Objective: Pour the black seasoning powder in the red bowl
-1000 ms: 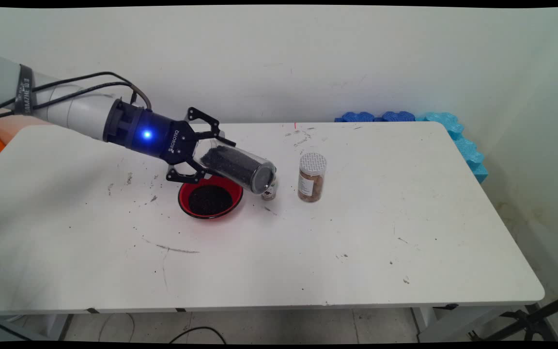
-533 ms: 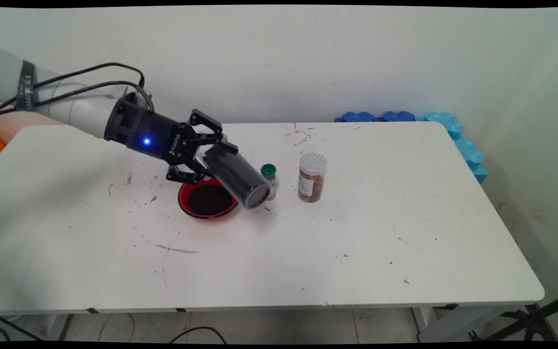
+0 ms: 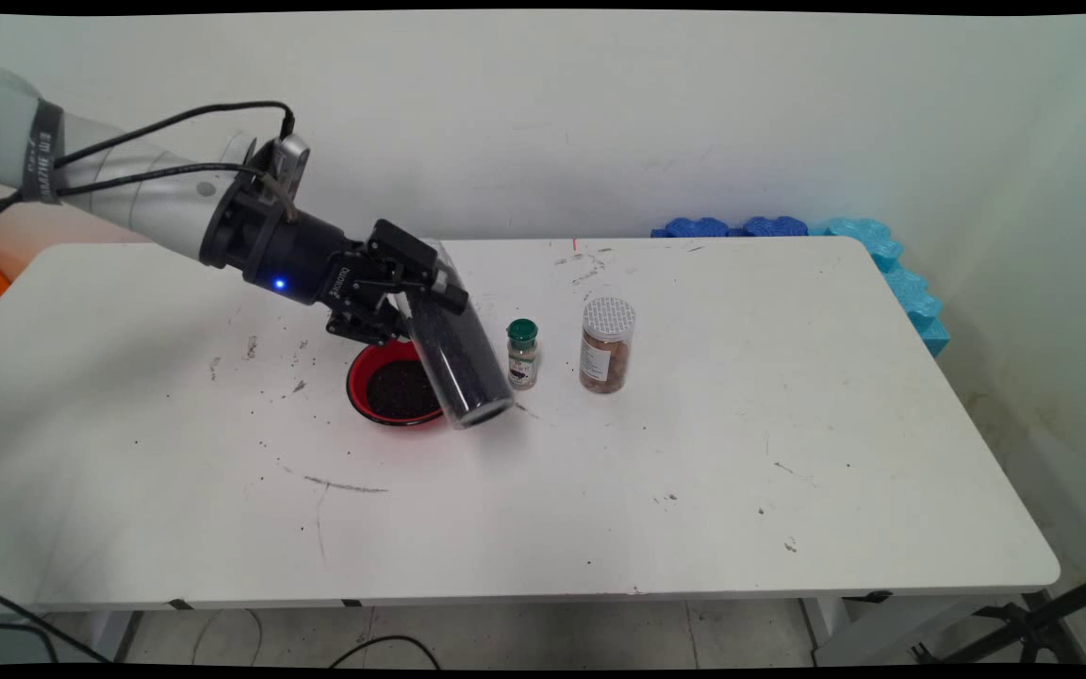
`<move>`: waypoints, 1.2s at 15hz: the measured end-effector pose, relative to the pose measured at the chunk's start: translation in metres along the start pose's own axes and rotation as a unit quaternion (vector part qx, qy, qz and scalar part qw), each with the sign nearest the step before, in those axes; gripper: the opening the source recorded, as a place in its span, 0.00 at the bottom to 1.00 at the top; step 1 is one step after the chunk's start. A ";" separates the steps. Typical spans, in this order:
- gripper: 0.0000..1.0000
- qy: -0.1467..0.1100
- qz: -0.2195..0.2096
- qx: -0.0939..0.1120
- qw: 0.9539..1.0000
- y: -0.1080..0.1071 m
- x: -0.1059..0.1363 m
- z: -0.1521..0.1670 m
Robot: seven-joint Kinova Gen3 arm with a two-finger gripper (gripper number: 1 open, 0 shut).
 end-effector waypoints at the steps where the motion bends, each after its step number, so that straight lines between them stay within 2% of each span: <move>1: 0.00 -0.001 0.033 0.003 0.999 0.003 -0.001 0.000; 4: 0.00 -0.004 0.111 0.009 0.994 0.011 -0.003 -0.001; 5: 0.00 -0.005 0.142 0.010 0.990 0.014 -0.004 -0.001; 7: 0.00 -0.007 0.201 0.015 0.979 0.020 -0.006 0.000; 9: 0.00 -0.009 0.259 0.021 0.966 0.026 -0.009 0.000; 12: 0.00 -0.008 0.344 0.029 0.938 0.034 -0.013 0.002; 13: 0.00 -0.010 0.375 0.031 0.926 0.037 -0.015 0.003; 15: 0.00 -0.015 0.433 0.034 0.901 0.042 -0.019 0.006; 18: 0.00 -0.026 0.519 0.038 0.853 0.049 -0.026 0.011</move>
